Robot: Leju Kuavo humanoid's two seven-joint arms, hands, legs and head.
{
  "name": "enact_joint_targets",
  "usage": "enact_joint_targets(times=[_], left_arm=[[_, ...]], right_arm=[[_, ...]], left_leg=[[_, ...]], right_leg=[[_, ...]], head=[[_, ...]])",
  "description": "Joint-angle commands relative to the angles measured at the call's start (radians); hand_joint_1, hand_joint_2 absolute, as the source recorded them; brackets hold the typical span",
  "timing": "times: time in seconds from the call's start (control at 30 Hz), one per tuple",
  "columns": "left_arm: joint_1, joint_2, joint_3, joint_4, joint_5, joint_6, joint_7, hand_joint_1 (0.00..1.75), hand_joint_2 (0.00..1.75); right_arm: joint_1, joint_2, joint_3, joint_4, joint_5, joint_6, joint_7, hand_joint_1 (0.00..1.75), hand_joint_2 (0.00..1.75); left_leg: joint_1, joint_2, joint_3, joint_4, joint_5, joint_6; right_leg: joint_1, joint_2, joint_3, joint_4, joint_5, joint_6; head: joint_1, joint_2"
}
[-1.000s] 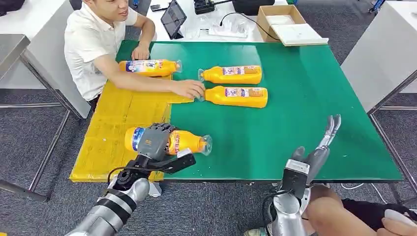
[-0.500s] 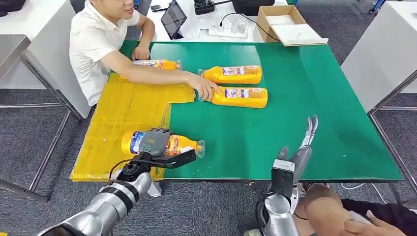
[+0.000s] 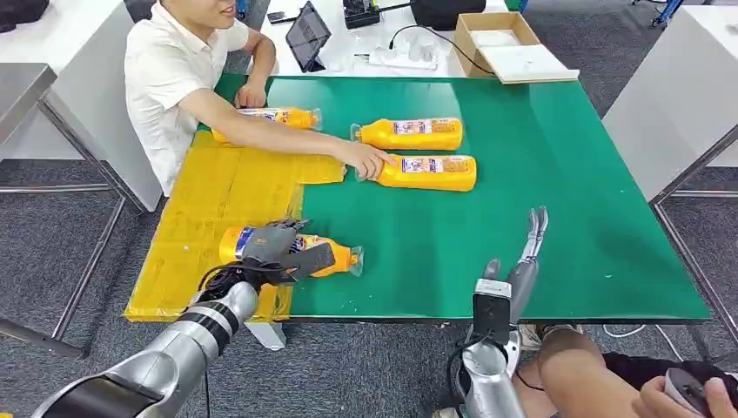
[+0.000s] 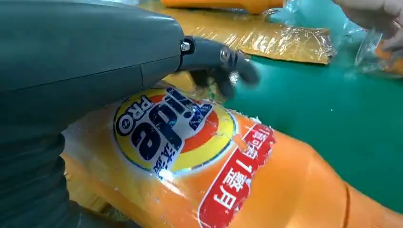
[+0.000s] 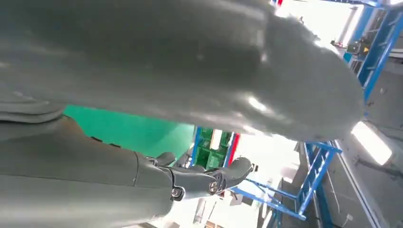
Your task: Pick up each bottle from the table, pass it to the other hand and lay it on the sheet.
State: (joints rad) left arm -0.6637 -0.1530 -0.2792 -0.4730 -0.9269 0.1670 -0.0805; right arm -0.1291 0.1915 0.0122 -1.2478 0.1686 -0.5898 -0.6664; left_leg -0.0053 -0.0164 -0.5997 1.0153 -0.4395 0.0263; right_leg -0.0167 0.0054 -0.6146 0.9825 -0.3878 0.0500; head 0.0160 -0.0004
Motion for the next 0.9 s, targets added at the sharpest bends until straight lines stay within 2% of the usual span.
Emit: enact_joint_targets(times=[0.03,0.1,0.17,0.3,0.33,0.4,0.43,0.47,0.57,0.63,0.77,0.87,0.9], left_arm=[[0.032,0.009,0.174,0.057,0.241,-0.255,-0.225,0.00,1.75],[0.058,0.015,0.190,0.013,0.331,-0.339,-0.306,0.00,1.75],[0.062,0.016,0.192,0.004,0.349,-0.356,-0.316,0.00,1.75],[0.091,0.018,0.185,-0.062,0.420,-0.373,-0.362,0.00,1.75],[0.107,0.017,0.179,-0.096,0.445,-0.362,-0.383,0.00,1.75],[0.203,-0.007,0.155,-0.309,0.457,-0.141,-0.558,0.00,1.75],[0.203,-0.007,0.155,-0.309,0.457,-0.141,-0.558,0.00,1.75],[0.236,-0.017,0.129,-0.392,0.457,-0.138,-0.514,0.00,1.75],[0.255,-0.009,0.115,-0.435,0.461,-0.126,-0.524,0.00,1.75],[0.324,-0.027,0.105,-0.601,0.644,-0.172,-0.603,0.00,1.75],[0.436,-0.064,0.048,-0.903,0.811,-0.110,-0.618,0.00,1.75],[0.436,-0.064,0.048,-0.903,0.811,-0.110,-0.618,0.00,1.75],[0.456,-0.060,0.025,-0.962,0.885,-0.112,-0.615,0.00,1.75]], right_arm=[[-0.034,-0.029,0.037,0.091,-0.030,-0.004,-0.032,0.00,0.00],[-0.031,-0.042,0.047,0.094,-0.043,-0.006,-0.032,0.00,0.00],[-0.030,-0.044,0.050,0.093,-0.045,-0.006,-0.032,0.00,0.00],[-0.029,-0.052,0.059,0.092,-0.052,-0.014,-0.032,0.00,0.00],[-0.026,-0.055,0.063,0.089,-0.053,-0.017,-0.032,0.00,0.00],[-0.011,-0.056,0.064,0.070,-0.049,-0.012,-0.032,0.00,0.00],[-0.011,-0.056,0.064,0.070,-0.049,-0.012,-0.032,0.00,0.00],[-0.005,-0.054,0.063,0.064,-0.047,-0.012,-0.032,0.00,0.00],[-0.006,-0.055,0.066,0.066,-0.047,-0.006,-0.032,0.00,0.00],[-0.008,-0.050,0.071,0.077,-0.044,-0.007,-0.032,0.00,0.00],[-0.004,-0.041,0.097,0.077,-0.036,-0.022,-0.032,0.00,0.00],[-0.004,-0.041,0.097,0.077,-0.036,-0.022,-0.032,0.00,0.00],[-0.002,-0.043,0.111,0.081,-0.032,-0.024,-0.032,0.00,0.00]], left_leg=[[0.001,0.006,0.006,-0.002,-0.002,-0.002],[0.001,0.005,0.007,-0.003,-0.001,-0.002],[0.000,0.001,0.006,-0.002,-0.001,-0.001],[0.001,0.003,0.006,-0.002,-0.001,-0.002],[0.001,0.002,0.006,-0.002,-0.001,-0.002],[0.000,0.000,0.005,-0.002,-0.001,-0.001],[0.000,0.001,0.006,-0.002,-0.001,-0.002],[0.000,0.000,0.005,-0.002,-0.001,-0.001],[0.001,0.000,0.003,0.000,-0.002,-0.002],[0.001,0.000,0.003,0.000,-0.002,-0.002],[0.001,0.001,0.000,0.001,-0.003,-0.002],[0.001,0.000,0.000,0.001,-0.003,-0.002],[0.001,0.000,-0.001,0.000,-0.003,-0.002]], right_leg=[[0.001,0.004,0.005,-0.002,0.000,-0.002],[0.001,0.004,0.006,-0.003,0.000,-0.003],[0.000,0.002,0.005,-0.002,0.000,-0.001],[0.001,0.003,0.006,-0.003,0.000,-0.003],[0.001,0.002,0.006,-0.002,0.000,-0.002],[0.000,0.001,0.005,-0.002,0.000,-0.002],[0.001,0.001,0.006,-0.003,-0.001,-0.002],[0.001,0.000,0.005,-0.002,-0.001,-0.002],[0.001,-0.001,0.003,-0.001,-0.002,-0.002],[0.001,0.000,0.003,-0.001,-0.002,-0.002],[0.002,0.001,0.000,0.000,-0.002,-0.002],[0.001,0.000,0.000,0.000,-0.003,-0.002],[0.001,0.000,-0.001,0.000,-0.002,-0.002]], head=[[0.000,0.000],[0.000,0.000],[0.000,0.000],[0.000,0.000],[0.000,0.000],[0.000,0.000],[0.000,0.000],[0.000,0.000],[0.001,0.000],[0.000,0.000],[0.000,0.000],[0.000,0.000],[0.000,0.000]])
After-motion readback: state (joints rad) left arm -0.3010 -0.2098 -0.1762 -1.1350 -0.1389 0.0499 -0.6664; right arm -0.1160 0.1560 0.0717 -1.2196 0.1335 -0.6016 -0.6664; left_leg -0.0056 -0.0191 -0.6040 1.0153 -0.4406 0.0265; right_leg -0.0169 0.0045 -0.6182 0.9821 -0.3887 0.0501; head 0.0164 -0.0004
